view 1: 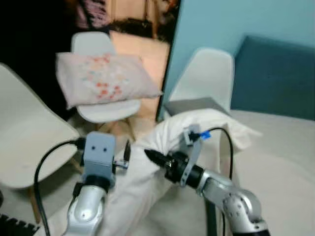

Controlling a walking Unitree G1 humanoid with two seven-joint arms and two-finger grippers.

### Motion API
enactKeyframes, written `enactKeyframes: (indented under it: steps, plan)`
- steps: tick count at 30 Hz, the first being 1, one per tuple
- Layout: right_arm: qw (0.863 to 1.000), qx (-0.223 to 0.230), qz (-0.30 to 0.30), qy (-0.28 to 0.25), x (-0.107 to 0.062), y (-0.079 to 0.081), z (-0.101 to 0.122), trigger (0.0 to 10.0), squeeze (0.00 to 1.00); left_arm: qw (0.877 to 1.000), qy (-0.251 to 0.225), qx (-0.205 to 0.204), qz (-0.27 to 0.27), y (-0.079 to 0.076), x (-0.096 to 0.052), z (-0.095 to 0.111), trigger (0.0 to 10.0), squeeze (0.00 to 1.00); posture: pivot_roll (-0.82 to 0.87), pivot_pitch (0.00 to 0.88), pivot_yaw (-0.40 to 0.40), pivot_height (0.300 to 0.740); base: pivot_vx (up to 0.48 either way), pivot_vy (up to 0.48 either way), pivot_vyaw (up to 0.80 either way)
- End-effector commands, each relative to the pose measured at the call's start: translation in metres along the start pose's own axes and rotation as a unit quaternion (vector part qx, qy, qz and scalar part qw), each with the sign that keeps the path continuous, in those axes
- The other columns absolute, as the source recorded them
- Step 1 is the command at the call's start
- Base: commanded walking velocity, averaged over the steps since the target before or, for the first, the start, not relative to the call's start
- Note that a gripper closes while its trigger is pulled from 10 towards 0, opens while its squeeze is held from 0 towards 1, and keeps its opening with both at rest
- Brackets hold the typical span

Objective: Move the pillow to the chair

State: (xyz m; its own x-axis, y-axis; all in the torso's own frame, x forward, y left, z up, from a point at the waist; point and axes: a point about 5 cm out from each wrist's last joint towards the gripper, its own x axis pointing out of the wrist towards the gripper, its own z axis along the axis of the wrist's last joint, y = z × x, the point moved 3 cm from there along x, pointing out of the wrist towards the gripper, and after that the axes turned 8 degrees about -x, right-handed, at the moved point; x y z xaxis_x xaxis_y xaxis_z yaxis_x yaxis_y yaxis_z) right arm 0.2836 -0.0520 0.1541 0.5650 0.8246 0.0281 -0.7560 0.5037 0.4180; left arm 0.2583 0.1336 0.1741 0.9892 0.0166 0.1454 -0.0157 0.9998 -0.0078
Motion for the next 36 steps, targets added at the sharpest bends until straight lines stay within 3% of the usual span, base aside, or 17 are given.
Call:
enactKeyframes:
  steps: [1,7,27,36]
  plan:
    - [0.999,-0.022,0.013,-0.034,-0.0026,0.0036,0.0149,10.0,0.0,1.0,0.005,0.0,-0.011,-0.0061,-0.0011,-0.0022,10.0,0.0,0.09,0.0,-0.13,0.74,0.0,0.0,0.8]
    - [0.999,-0.02,0.012,-0.034,-0.0025,0.0035,0.0148,10.0,0.0,1.0,0.002,0.003,-0.013,-0.0066,-0.0012,-0.0014,10.0,0.0,0.09,0.0,-0.13,0.74,0.0,0.0,0.8]
    - [0.999,-0.019,0.008,-0.031,-0.0012,0.0027,0.0145,10.0,0.0,1.0,0.0,0.007,-0.016,-0.0061,0.0,-0.0009,10.0,0.0,0.09,0.0,-0.125,0.74,0.436,0.0,0.0]
    - [0.999,-0.032,0.019,-0.029,-0.0017,0.0064,0.0143,10.0,0.0,1.0,0.001,0.007,-0.017,-0.007,-0.0004,-0.0011,10.0,0.0,0.09,0.0,-0.13,0.74,0.447,0.0,0.76]
